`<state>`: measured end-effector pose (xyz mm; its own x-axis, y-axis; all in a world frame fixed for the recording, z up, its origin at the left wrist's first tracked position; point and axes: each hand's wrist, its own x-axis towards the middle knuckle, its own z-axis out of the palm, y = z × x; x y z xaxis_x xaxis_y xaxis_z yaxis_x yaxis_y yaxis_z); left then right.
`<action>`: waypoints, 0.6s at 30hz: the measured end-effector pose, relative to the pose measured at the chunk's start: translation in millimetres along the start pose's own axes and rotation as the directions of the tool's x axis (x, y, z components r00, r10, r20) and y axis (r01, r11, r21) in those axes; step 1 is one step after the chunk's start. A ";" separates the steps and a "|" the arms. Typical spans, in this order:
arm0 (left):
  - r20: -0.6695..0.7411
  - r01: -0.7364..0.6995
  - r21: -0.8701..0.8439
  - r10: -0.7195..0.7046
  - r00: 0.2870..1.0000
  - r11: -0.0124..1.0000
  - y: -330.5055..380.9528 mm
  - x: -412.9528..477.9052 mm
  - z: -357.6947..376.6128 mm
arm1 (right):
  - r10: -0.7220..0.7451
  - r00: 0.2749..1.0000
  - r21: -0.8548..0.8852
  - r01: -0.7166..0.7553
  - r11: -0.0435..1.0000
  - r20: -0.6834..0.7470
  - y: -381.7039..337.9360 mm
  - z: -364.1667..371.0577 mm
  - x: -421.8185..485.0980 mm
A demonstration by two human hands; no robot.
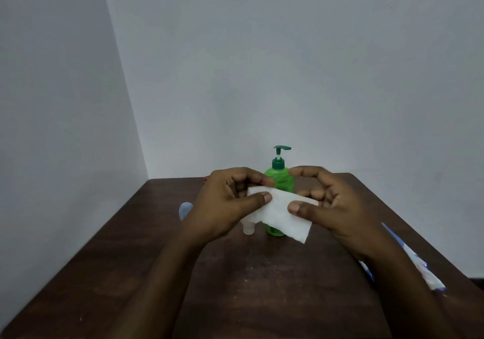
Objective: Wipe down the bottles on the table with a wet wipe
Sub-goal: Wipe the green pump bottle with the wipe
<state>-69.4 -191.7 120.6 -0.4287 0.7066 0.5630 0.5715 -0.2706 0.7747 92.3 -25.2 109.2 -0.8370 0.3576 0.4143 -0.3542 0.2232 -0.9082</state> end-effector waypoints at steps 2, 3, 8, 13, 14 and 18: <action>0.029 0.025 -0.013 -0.025 0.999 1.000 -0.1 1.2 -1.7 | -0.022 0.999 -0.105 0.018 0.994 -0.031 6.0 1.4 3.4; 0.041 0.034 -0.037 -0.033 0.999 0.999 0.0 1.9 -1.9 | -0.031 0.998 -0.127 0.023 0.992 -0.059 8.7 1.3 4.8; 0.014 0.056 -0.124 -0.055 0.998 0.991 -3.3 5.4 1.5 | -0.006 0.990 -0.122 -0.011 0.992 -0.140 17.0 0.3 5.3; 0.048 0.088 -0.116 -0.083 0.995 0.989 -11.0 3.1 7.2 | 0.070 0.990 -0.051 -0.077 0.996 -0.118 24.9 6.4 -0.3; 0.054 0.093 -0.108 -0.087 0.995 0.990 -12.9 2.3 8.1 | 0.061 0.989 -0.071 -0.071 0.995 -0.138 27.3 8.3 -0.9; 0.052 0.104 -0.081 -0.100 0.994 0.991 -21.0 -0.5 11.9 | 0.041 0.980 -0.110 -0.063 0.992 -0.196 36.5 10.8 -2.5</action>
<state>-72.9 -178.6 100.7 -0.4468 0.7633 0.4665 0.4653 -0.2471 0.8500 76.9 -27.7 74.4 -0.7526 0.5372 0.3808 -0.2525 0.2987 -0.9203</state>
